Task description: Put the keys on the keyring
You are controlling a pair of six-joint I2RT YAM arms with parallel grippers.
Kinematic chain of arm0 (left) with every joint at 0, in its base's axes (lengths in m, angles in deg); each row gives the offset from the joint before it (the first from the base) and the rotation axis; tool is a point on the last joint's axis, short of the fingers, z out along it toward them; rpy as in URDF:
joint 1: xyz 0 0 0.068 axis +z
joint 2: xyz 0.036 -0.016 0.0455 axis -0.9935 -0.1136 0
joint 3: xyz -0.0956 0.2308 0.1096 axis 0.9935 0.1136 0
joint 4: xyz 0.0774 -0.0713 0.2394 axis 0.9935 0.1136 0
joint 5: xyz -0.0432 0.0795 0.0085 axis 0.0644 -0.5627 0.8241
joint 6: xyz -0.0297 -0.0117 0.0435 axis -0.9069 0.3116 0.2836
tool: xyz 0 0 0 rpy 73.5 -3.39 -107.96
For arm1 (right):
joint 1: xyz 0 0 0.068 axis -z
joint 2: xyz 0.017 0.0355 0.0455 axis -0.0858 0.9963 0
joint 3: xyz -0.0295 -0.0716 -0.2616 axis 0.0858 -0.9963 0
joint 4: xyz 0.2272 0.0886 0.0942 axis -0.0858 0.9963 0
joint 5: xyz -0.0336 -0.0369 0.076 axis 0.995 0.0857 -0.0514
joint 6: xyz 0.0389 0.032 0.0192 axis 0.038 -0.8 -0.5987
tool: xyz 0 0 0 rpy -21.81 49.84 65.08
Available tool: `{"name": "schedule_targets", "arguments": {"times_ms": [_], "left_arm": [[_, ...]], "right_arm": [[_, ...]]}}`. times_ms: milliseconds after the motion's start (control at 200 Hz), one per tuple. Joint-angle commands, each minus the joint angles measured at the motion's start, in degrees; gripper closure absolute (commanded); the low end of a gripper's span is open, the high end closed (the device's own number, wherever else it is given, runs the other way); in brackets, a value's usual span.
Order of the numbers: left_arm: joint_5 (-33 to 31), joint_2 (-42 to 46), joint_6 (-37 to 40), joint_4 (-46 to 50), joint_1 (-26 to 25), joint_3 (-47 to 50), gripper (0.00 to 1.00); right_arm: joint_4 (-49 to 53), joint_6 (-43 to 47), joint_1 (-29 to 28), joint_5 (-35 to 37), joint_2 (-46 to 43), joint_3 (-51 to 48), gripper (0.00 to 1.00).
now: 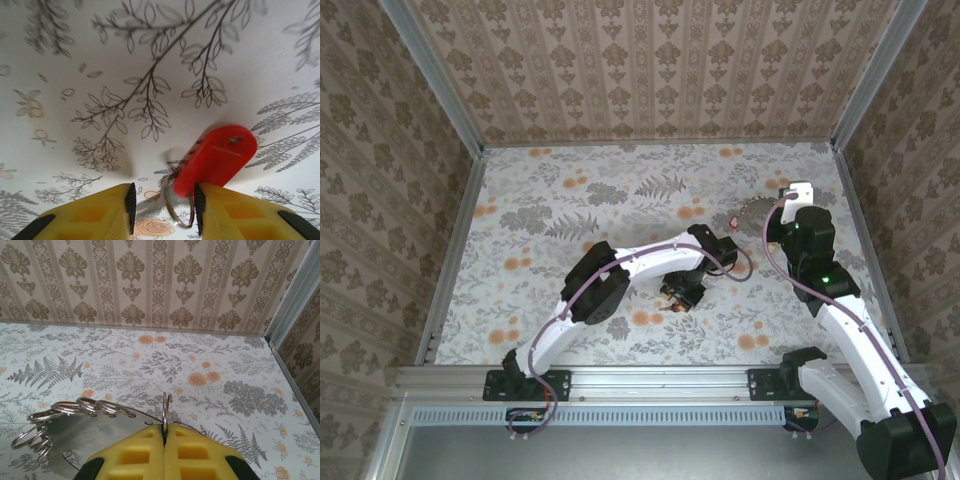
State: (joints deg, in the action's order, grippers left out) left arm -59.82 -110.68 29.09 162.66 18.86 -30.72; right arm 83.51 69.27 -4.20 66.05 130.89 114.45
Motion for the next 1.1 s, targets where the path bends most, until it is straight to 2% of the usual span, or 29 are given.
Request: {"name": "schedule_targets", "arguments": {"times_ms": [0,140,270,820,1095], "left_arm": [[2.56,2.24,-1.76,0.14,1.16,0.71,0.61],[2.76,1.76,-1.58,0.66,1.25,0.0,0.64],[2.29,1.75,-1.88,1.29,1.15,-0.35,0.71],[0.08,3.9,-3.34,2.14,0.81,0.25,0.61],[0.15,4.44,-4.39,2.03,0.72,0.8,0.63]], "right_arm": [[-1.46,1.77,0.35,-1.0,-1.14,1.14,1.0],[-1.28,2.28,0.35,-1.13,-1.51,1.41,1.0],[-1.28,2.45,0.27,-1.54,-1.6,1.5,1.0],[-0.93,3.92,0.29,-2.87,-2.02,1.24,1.0],[-1.37,4.12,0.27,-3.48,-1.82,1.22,1.0]]}}
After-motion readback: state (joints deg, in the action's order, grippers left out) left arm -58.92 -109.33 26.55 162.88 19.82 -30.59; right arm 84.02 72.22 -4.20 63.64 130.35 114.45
